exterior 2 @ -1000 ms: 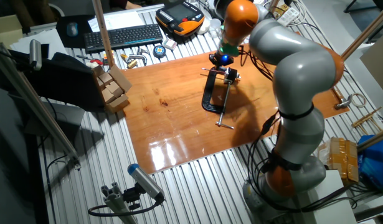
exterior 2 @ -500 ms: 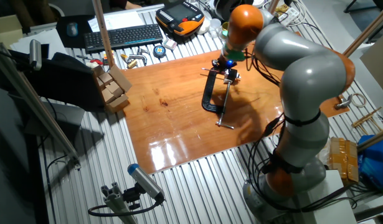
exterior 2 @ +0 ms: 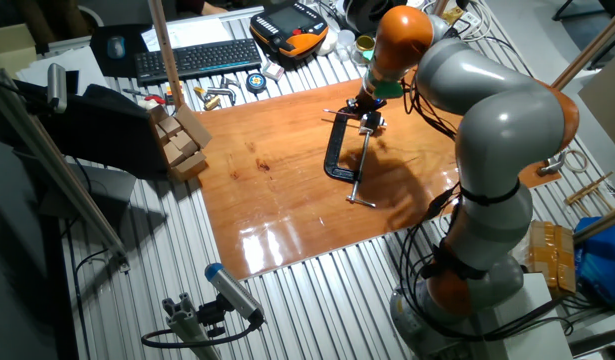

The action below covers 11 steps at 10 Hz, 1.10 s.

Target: Insert the pencil into the pencil sharpener

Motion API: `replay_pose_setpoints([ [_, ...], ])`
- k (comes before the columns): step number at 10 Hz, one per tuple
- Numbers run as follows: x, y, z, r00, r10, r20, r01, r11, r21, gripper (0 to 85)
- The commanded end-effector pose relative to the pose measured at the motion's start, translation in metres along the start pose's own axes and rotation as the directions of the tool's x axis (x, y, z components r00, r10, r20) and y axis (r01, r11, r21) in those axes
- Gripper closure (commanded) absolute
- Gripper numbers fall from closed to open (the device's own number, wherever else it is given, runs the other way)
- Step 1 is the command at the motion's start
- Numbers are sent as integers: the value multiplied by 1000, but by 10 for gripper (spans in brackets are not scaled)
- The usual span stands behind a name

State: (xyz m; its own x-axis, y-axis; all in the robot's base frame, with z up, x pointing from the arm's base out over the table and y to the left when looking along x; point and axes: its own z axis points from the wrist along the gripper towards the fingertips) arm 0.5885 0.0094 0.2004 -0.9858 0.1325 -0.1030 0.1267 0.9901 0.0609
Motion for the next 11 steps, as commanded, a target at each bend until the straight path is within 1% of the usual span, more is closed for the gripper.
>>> replay_pose_setpoints([
  [1,1,0,-1,1000,0,1,0,1000,2,850],
  [2,1,0,-2,1000,3,1,-3,1000,1,850],
  [4,2,0,-2,1000,4,6,-4,1000,9,850],
  [6,2,0,-2,1000,8,8,-8,1000,9,850],
  [7,2,0,-2,999,32,2,-32,999,-10,850],
  [8,2,0,-2,999,35,10,-35,999,-7,850],
  [9,2,0,-2,999,29,28,-29,1000,-1,850],
  [10,2,0,-2,999,23,43,-23,1000,-4,850],
  [11,2,0,-2,999,-4,43,4,1000,6,850],
])
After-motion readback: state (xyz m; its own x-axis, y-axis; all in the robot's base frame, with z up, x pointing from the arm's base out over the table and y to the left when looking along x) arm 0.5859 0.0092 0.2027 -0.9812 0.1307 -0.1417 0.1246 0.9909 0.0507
